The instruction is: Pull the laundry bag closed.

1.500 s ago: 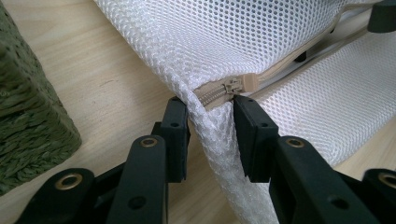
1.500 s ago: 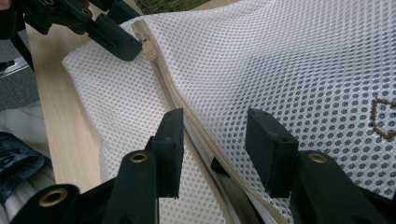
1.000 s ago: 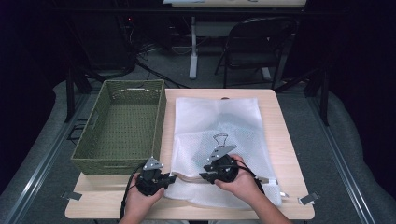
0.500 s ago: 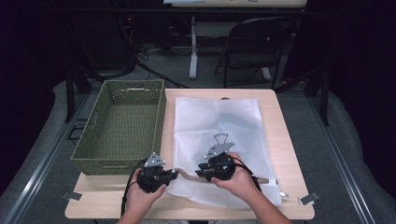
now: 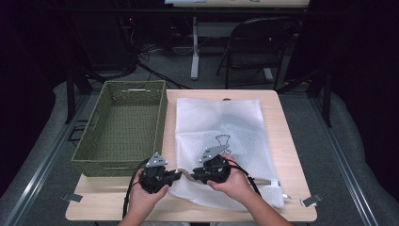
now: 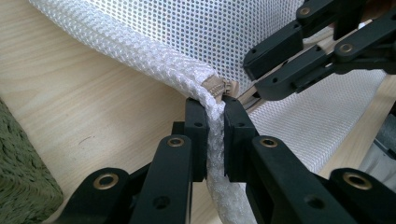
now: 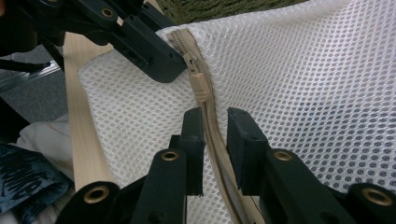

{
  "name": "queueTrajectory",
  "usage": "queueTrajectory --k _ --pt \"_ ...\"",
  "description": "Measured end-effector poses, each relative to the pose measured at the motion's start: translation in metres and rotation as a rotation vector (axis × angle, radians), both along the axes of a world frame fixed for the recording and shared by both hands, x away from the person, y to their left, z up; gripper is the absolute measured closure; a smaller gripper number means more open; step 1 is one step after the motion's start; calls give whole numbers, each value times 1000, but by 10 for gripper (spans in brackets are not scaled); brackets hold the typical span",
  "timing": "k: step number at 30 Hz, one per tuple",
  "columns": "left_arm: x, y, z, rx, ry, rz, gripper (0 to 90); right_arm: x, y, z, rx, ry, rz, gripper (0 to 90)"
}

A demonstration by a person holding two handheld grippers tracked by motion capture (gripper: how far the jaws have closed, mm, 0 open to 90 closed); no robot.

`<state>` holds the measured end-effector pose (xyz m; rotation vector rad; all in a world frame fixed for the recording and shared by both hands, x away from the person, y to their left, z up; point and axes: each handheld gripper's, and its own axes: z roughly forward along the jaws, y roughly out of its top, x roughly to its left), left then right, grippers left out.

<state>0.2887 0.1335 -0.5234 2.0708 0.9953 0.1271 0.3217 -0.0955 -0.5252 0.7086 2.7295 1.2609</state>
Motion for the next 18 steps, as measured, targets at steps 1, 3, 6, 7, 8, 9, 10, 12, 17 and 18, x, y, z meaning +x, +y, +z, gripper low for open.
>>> queueTrajectory --k 1,3,6,7,8,9,10,12,17,18 --pt "0 0 0 -1 0 -1 828 0 1 -1 2 2 2 768" --pt "0 0 0 -1 -2 -3 829 1 3 -2 9 8 8 760" --pt "1 0 -1 -3 -7 -5 829 2 6 -4 13 11 12 756" --pt "0 -1 -1 -5 -7 -3 829 2 7 -4 15 11 11 756" --pt "1 -1 -1 2 -7 -8 830 3 7 -5 14 11 12 755" --pt "1 -1 -1 1 -6 -7 830 3 8 -5 16 13 11 754" --pt "1 -1 -2 1 -6 -8 830 3 8 -5 18 14 13 752" --pt "1 -1 -2 1 -6 -9 830 4 9 -6 26 19 20 750" --pt "1 -2 -2 2 -6 -16 830 5 11 -8 28 25 31 749" --pt "1 -2 -2 3 -6 -16 830 4 11 -9 28 26 32 756"
